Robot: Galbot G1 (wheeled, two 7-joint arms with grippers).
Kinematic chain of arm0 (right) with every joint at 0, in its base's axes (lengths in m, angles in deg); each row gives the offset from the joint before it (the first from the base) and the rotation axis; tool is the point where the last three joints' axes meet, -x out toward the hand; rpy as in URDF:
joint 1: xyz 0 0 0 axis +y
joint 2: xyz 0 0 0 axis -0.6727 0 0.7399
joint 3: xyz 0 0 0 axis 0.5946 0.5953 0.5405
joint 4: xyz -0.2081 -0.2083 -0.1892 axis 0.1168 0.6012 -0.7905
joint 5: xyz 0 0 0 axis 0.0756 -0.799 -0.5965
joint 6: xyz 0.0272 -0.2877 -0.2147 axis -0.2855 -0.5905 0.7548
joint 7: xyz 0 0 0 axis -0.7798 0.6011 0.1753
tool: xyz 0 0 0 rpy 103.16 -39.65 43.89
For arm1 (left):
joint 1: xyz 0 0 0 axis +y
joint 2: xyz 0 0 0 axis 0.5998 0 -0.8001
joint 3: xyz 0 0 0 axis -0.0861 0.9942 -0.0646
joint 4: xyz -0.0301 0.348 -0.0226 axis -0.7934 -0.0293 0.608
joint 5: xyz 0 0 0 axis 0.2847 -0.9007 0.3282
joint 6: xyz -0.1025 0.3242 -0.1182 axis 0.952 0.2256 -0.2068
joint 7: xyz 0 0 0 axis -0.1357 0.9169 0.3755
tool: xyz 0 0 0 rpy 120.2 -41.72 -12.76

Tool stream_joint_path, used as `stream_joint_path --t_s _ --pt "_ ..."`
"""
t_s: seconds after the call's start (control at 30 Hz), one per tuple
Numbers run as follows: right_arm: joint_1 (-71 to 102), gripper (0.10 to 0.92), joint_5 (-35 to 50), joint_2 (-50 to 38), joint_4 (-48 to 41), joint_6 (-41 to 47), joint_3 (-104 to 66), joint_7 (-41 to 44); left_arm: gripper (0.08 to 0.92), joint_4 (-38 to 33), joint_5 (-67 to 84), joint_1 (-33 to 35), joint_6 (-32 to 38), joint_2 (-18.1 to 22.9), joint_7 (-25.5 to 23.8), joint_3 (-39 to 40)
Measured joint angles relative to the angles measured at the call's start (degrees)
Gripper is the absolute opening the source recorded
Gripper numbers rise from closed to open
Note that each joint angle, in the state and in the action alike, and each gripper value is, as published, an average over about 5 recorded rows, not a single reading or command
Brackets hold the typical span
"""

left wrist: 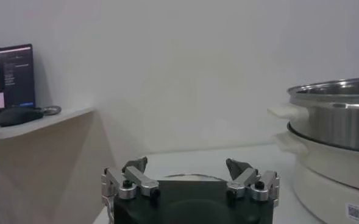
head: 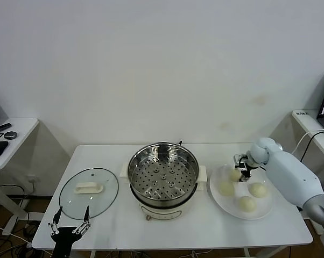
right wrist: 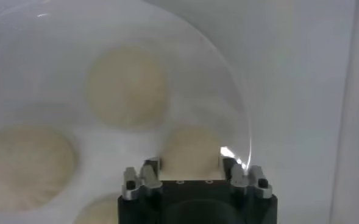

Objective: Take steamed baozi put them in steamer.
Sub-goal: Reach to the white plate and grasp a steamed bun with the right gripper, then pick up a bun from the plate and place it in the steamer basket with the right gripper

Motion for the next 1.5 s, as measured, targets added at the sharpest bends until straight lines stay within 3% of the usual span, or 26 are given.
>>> stream_joint_path --t_s 0.3,0.73,1.1,1.5 --pt "-3.17 0.450 4.68 -2.74 3.83 0.95 2.92 0.58 0.823 -0.49 0.03 0.28 -0.02 -0.33 -0.02 0.01" --pt "-21.95 0.450 21.34 -6.17 14.76 -0.84 15.86 2.06 0.823 -1.73 0.60 -0.38 -0.47 -1.82 -0.31 0.24" --pt "-35.16 0.458 32.87 2.90 18.09 -9.69 30.11 1.41 0.823 -3.47 1.02 -0.28 -0.90 -2.12 -0.43 -0.81" --pt "-36.18 0.484 26.97 16.50 13.92 -25.08 38.06 0.21 0.823 -6.00 1.03 1.13 -1.36 -1.34 -0.52 -3.29"
